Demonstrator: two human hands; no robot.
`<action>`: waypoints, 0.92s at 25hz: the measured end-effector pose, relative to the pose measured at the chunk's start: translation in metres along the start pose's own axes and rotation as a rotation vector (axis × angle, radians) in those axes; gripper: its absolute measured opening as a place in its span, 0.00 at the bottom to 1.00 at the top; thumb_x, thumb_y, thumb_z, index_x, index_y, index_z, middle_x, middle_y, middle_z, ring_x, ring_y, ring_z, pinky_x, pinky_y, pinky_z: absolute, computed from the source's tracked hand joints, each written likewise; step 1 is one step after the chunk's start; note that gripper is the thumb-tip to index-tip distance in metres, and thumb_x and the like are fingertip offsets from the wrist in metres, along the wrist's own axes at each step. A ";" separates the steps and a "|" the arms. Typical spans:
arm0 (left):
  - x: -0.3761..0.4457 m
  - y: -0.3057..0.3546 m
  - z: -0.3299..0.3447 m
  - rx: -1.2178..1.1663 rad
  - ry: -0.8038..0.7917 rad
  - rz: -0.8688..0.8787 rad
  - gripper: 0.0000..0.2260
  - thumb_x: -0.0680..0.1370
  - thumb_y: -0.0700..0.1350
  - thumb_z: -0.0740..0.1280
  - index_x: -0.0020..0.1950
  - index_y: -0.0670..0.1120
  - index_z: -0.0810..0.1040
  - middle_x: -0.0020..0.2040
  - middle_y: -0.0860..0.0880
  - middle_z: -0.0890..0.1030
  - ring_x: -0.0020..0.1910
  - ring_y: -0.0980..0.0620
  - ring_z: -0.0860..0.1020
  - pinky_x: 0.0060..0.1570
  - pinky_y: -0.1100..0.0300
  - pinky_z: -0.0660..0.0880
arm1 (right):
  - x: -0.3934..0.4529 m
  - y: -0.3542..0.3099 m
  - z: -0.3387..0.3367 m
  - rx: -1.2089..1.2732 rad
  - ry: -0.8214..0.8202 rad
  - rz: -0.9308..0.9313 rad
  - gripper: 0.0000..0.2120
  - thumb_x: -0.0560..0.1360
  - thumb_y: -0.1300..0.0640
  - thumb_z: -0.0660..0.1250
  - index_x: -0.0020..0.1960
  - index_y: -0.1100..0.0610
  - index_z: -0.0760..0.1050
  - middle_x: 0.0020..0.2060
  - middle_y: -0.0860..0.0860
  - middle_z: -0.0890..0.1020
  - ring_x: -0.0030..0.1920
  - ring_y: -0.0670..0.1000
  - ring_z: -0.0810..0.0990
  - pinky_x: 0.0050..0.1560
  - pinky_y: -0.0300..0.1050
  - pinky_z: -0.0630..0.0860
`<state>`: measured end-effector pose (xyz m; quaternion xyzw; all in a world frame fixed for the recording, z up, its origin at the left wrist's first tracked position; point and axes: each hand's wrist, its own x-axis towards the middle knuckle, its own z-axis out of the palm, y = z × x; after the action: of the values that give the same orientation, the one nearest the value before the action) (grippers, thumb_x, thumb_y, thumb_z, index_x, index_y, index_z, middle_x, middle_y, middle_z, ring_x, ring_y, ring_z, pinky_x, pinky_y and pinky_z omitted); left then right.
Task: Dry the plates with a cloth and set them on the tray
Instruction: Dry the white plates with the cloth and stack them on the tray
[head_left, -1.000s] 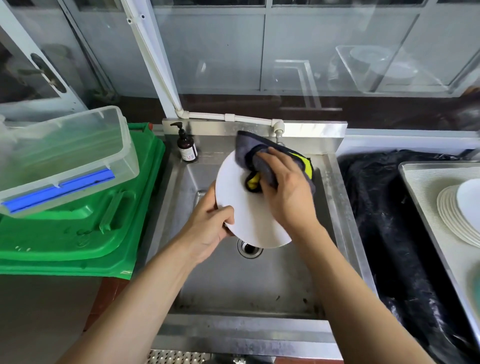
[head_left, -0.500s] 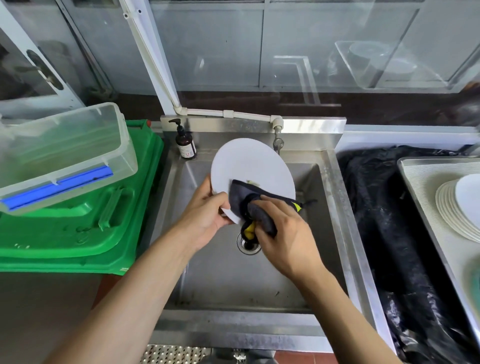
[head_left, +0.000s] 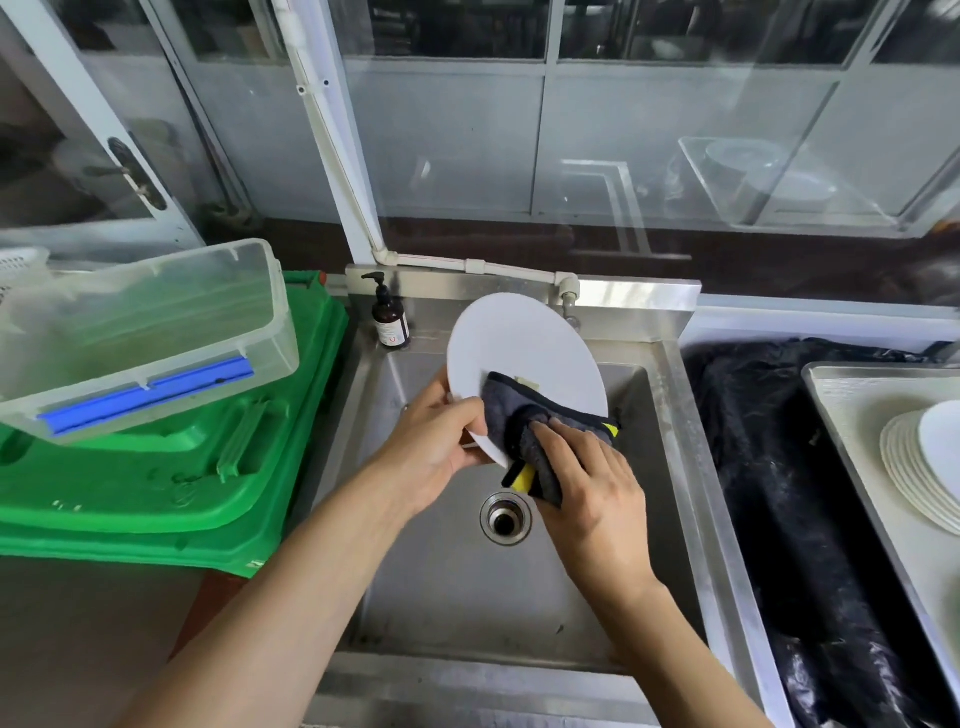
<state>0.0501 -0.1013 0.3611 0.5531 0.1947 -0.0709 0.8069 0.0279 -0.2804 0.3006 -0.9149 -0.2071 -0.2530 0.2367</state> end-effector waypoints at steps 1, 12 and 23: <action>0.001 0.004 0.000 0.019 -0.005 0.005 0.23 0.67 0.29 0.60 0.57 0.48 0.79 0.53 0.37 0.80 0.47 0.40 0.80 0.41 0.46 0.80 | 0.004 0.001 -0.002 0.040 0.000 0.011 0.27 0.65 0.62 0.83 0.63 0.56 0.81 0.57 0.52 0.84 0.54 0.58 0.84 0.54 0.52 0.81; 0.013 0.001 -0.007 0.124 0.124 -0.043 0.12 0.78 0.47 0.69 0.61 0.47 0.77 0.57 0.41 0.82 0.51 0.43 0.82 0.58 0.44 0.80 | 0.027 0.013 -0.025 1.074 -0.085 0.605 0.16 0.70 0.60 0.80 0.53 0.45 0.83 0.37 0.51 0.84 0.35 0.51 0.84 0.32 0.47 0.82; 0.008 -0.001 -0.011 -0.506 -0.095 -0.127 0.24 0.65 0.30 0.62 0.59 0.47 0.77 0.53 0.45 0.83 0.52 0.48 0.81 0.57 0.53 0.78 | 0.022 0.033 -0.023 1.730 -0.157 1.047 0.24 0.68 0.53 0.77 0.61 0.61 0.80 0.44 0.54 0.87 0.51 0.51 0.87 0.46 0.46 0.84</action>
<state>0.0546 -0.0909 0.3539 0.3165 0.2022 -0.0964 0.9218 0.0535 -0.3140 0.3195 -0.4191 0.0930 0.1802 0.8850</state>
